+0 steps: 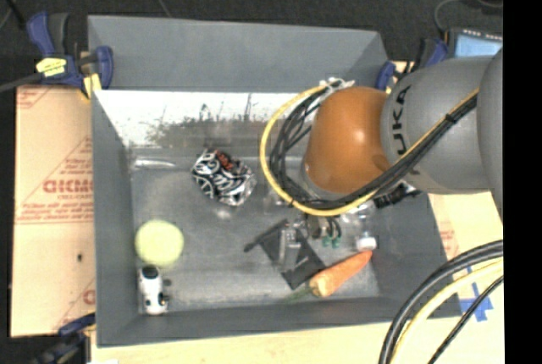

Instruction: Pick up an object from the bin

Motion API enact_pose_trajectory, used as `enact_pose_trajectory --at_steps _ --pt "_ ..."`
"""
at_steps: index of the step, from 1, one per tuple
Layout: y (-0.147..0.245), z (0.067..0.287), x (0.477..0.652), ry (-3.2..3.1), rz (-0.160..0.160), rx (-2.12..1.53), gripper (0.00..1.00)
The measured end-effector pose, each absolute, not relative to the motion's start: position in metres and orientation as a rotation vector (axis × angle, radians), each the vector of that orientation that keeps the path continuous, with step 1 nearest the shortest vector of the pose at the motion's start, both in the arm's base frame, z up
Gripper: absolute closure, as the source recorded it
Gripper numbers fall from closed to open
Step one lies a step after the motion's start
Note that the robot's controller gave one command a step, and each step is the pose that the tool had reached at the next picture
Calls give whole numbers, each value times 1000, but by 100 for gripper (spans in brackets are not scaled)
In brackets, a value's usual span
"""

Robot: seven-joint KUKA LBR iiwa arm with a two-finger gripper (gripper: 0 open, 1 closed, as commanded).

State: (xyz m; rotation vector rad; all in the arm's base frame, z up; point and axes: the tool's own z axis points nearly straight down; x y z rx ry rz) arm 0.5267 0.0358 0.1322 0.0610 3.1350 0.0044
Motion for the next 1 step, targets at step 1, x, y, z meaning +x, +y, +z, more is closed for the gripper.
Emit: enact_pose_trajectory --at_steps 1 --pt "2 67 541 3138 1 -36 0"
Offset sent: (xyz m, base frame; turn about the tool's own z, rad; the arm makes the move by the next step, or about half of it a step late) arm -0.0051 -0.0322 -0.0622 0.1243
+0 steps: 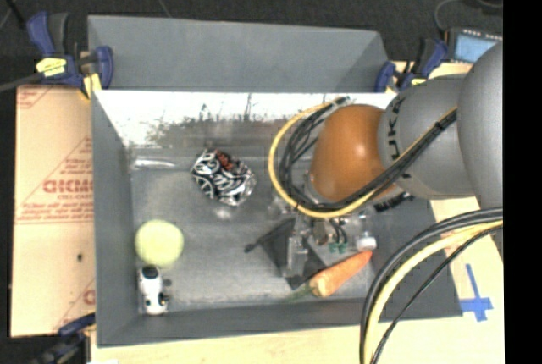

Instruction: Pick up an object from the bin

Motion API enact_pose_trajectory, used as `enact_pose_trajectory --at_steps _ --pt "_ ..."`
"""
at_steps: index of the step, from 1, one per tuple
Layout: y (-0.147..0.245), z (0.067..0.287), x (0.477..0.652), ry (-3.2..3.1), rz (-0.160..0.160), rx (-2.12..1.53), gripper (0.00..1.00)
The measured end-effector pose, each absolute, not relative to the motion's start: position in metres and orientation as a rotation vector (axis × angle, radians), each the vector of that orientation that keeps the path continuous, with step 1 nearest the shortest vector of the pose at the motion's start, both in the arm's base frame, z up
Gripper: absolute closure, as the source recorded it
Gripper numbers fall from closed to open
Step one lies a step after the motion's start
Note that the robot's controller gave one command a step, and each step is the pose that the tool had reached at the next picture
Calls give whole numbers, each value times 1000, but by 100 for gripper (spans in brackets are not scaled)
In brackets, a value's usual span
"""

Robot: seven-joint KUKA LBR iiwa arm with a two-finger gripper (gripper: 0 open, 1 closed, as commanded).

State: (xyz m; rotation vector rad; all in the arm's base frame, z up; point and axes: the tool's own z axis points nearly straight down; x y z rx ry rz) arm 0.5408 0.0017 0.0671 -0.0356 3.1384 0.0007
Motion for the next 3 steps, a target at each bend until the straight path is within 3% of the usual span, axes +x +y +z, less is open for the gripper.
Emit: enact_pose_trajectory --at_steps 1,2,3 --pt "3 70 526 3127 6 238 0" --pt "2 68 535 3135 0 30 0" --pt "2 71 527 3126 7 238 100"
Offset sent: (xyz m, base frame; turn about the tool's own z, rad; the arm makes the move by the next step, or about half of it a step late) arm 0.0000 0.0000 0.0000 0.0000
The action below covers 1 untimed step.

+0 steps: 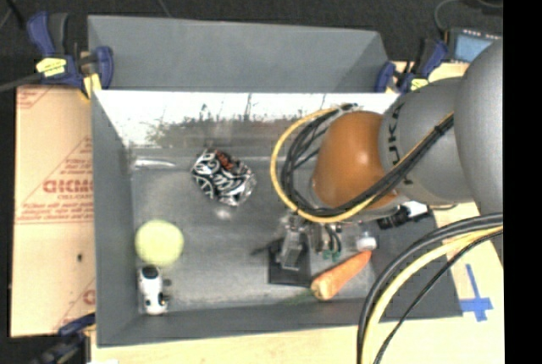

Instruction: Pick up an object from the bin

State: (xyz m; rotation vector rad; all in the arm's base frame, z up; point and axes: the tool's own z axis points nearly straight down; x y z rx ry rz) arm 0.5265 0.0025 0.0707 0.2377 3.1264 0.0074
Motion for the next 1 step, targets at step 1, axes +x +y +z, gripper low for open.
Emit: enact_pose_trajectory --at_steps 1 --pt "2 71 527 3126 7 238 100"
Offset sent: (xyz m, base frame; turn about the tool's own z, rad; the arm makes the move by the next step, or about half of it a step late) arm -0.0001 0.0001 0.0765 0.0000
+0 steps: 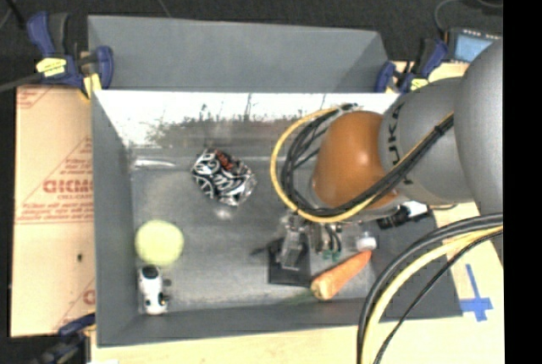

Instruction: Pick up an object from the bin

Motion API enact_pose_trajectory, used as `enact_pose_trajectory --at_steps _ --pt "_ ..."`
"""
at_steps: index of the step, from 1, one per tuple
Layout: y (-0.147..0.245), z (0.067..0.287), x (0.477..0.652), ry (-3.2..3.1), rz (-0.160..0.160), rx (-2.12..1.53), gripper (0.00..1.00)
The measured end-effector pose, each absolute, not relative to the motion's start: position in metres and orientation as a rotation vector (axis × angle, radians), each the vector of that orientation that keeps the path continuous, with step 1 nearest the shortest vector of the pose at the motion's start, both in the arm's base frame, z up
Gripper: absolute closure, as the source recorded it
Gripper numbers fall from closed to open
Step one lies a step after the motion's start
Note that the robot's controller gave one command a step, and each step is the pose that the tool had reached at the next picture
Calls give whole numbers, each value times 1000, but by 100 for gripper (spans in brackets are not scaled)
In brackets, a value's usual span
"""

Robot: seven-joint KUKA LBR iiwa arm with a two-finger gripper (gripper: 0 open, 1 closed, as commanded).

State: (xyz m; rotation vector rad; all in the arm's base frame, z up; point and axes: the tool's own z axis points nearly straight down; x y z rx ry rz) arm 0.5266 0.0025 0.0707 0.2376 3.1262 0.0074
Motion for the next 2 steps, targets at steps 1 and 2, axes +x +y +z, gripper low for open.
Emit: enact_pose_trajectory --at_steps 1,2 --pt "2 75 525 3130 7 238 100" --pt "3 97 524 3135 7 238 100"
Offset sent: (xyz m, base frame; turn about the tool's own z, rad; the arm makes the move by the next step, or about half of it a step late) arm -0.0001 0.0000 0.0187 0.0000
